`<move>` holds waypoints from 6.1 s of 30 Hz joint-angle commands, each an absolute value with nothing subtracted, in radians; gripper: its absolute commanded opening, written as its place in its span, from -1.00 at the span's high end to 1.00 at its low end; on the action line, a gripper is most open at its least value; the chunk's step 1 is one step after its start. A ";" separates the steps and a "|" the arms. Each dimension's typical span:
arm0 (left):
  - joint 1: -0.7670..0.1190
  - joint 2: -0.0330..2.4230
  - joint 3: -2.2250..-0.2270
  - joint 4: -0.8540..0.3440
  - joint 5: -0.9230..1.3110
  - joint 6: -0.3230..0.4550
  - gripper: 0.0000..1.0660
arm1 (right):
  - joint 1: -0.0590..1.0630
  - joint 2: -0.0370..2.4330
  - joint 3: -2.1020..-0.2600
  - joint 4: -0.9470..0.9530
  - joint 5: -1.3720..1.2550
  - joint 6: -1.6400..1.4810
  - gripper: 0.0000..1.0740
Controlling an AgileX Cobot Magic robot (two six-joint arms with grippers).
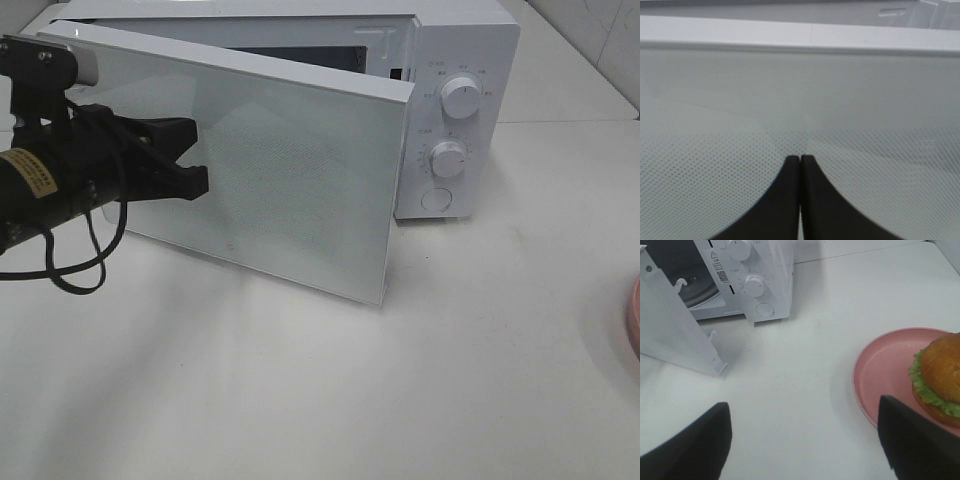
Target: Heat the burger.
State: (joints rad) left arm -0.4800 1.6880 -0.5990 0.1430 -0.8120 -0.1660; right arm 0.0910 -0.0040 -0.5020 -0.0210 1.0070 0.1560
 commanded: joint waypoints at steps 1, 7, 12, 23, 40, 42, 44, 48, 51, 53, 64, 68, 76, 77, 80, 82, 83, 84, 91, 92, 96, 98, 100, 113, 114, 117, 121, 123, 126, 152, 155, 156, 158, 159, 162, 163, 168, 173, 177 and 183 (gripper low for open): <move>-0.494 1.711 -0.643 0.106 -0.808 -0.162 1.00 | 0.085 -0.032 -0.499 -0.022 1.001 0.146 -0.41; -0.494 1.742 -0.697 0.104 -0.794 -0.167 1.00 | 0.085 -0.032 -0.499 -0.022 1.001 0.146 -0.41; -0.494 1.775 -0.760 0.104 -0.748 -0.167 1.00 | 0.085 -0.032 -0.499 -0.022 1.001 0.146 -0.41; -0.553 1.859 -0.886 0.051 -0.673 -0.139 1.00 | 0.085 -0.032 -0.499 -0.022 1.001 0.146 -0.41; -0.610 1.983 -1.118 0.025 -0.595 -0.136 1.00 | 0.085 -0.032 -0.499 -0.022 1.001 0.146 -0.41; -0.614 1.989 -1.134 0.025 -0.582 -0.133 1.00 | 0.085 -0.032 -0.499 -0.022 1.001 0.146 -0.41; -0.622 2.002 -1.161 0.024 -0.563 -0.115 1.00 | 0.085 -0.032 -0.499 -0.022 1.001 0.146 -0.41; -0.641 2.037 -1.210 0.006 -0.561 -0.110 1.00 | 0.085 -0.032 -0.499 -0.022 1.001 0.146 -0.41; -0.643 2.044 -1.219 -0.007 -0.560 -0.109 1.00 | 0.085 -0.032 -0.499 -0.022 1.001 0.146 -0.41; -0.645 2.064 -1.254 -0.045 -0.554 -0.085 1.00 | 0.085 -0.032 -0.499 -0.022 1.001 0.146 -0.41; -0.681 2.037 -1.287 -0.063 -0.480 -0.044 1.00 | 0.085 -0.032 -0.499 -0.022 1.001 0.146 -0.41; -0.706 2.006 -1.287 -0.063 -0.408 -0.044 1.00 | 0.085 -0.032 -0.499 -0.022 1.001 0.146 -0.41; -0.776 1.908 -1.286 -0.054 -0.085 -0.042 0.54 | 0.085 -0.032 -0.499 -0.022 1.001 0.146 -0.41; -0.776 1.908 -1.286 -0.054 -0.085 -0.042 0.54 | 0.085 -0.032 -0.499 -0.022 1.001 0.146 -0.41; -0.814 1.859 -1.286 -0.057 0.069 -0.042 -0.45 | 0.085 -0.032 -0.499 -0.022 1.001 0.146 -0.41; -0.824 1.846 -1.286 -0.062 0.108 -0.045 -0.68 | 0.085 -0.032 -0.499 -0.022 1.001 0.146 -0.41; -0.845 1.820 -1.286 -0.063 0.190 -0.046 -0.92 | 0.085 -0.032 -0.499 -0.022 1.001 0.146 -0.41; -0.855 1.807 -1.286 -0.063 0.236 -0.046 -0.91 | 0.085 -0.032 -0.499 -0.022 1.001 0.146 -0.41; -0.897 1.715 -1.286 -0.069 0.572 -0.046 -0.89 | 0.085 -0.032 -0.499 -0.022 1.001 0.146 -0.41; -0.897 1.704 -1.286 -0.076 0.607 -0.046 -0.89 | 0.085 -0.032 -0.499 -0.022 1.001 0.146 -0.41; -0.897 1.668 -1.286 -0.106 0.736 -0.046 -0.89 | 0.085 -0.032 -0.499 -0.022 1.001 0.146 -0.41; -0.897 1.638 -1.286 -0.127 0.875 -0.076 -0.89 | 0.085 -0.032 -0.499 -0.022 1.001 0.146 -0.41; -0.897 1.624 -1.286 -0.127 0.943 -0.078 -0.89 | 0.085 -0.032 -0.499 -0.022 1.001 0.146 -0.41; -0.616 1.548 -1.285 -0.135 1.156 -0.030 -0.89 | 0.085 -0.032 -0.499 -0.022 1.001 0.146 -0.41; -0.580 1.538 -1.285 -0.136 1.165 -0.023 -0.89 | 0.085 -0.032 -0.499 -0.022 1.001 0.146 -0.41; -0.449 1.490 -1.285 -0.141 1.195 -0.010 -0.89 | 0.085 -0.032 -0.499 -0.022 1.001 0.146 -0.41; -0.340 1.452 -1.285 -0.144 1.217 0.016 -0.89 | 0.085 -0.032 -0.499 -0.022 1.001 0.146 -0.41; -0.244 1.404 -1.275 -0.142 1.244 0.025 -0.89 | 0.085 -0.032 -0.499 -0.022 1.001 0.146 -0.41; -0.185 1.367 -1.254 -0.142 1.247 0.043 -0.89 | 0.085 -0.032 -0.499 -0.022 1.001 0.146 -0.41; 0.030 0.493 -0.533 -0.081 1.062 0.057 -0.89 | 0.085 -0.032 -0.499 -0.022 1.001 0.146 -0.41; 0.030 0.393 -0.497 -0.081 1.038 0.055 -0.89 | 0.085 -0.032 -0.499 -0.022 1.001 0.146 -0.41; 0.030 0.358 -0.498 -0.078 1.038 0.056 -0.89 | 0.085 -0.032 -0.499 -0.022 1.001 0.146 -0.41; 0.030 0.294 -0.498 -0.075 1.038 0.056 -0.89 | 0.085 -0.032 -0.499 -0.022 1.001 0.146 -0.41; 0.030 0.248 -0.498 -0.075 1.038 0.056 -0.89 | 0.085 -0.032 -0.499 -0.022 1.001 0.146 -0.41; 0.030 0.220 -0.498 -0.075 1.038 0.056 -0.89 | 0.085 -0.032 -0.499 -0.022 1.001 0.146 -0.41; 0.030 0.162 -0.498 -0.083 1.038 0.056 -0.89 | 0.085 -0.032 -0.499 -0.022 1.001 0.146 -0.41; 0.030 0.052 -0.498 -0.107 1.037 0.057 -0.89 | 0.085 -0.032 -0.499 -0.022 1.001 0.146 -0.41; 0.044 -0.035 -0.498 -0.095 1.037 0.057 -0.89 | 0.085 -0.032 -0.499 -0.022 1.001 0.146 -0.41; 0.059 -0.033 -0.496 -0.098 1.036 0.057 -0.89 | 0.085 -0.032 -0.499 -0.022 1.001 0.146 -0.41; 0.059 -0.033 -0.496 -0.098 1.036 0.057 -0.89 | 0.085 -0.032 -0.499 -0.022 1.001 0.146 -0.41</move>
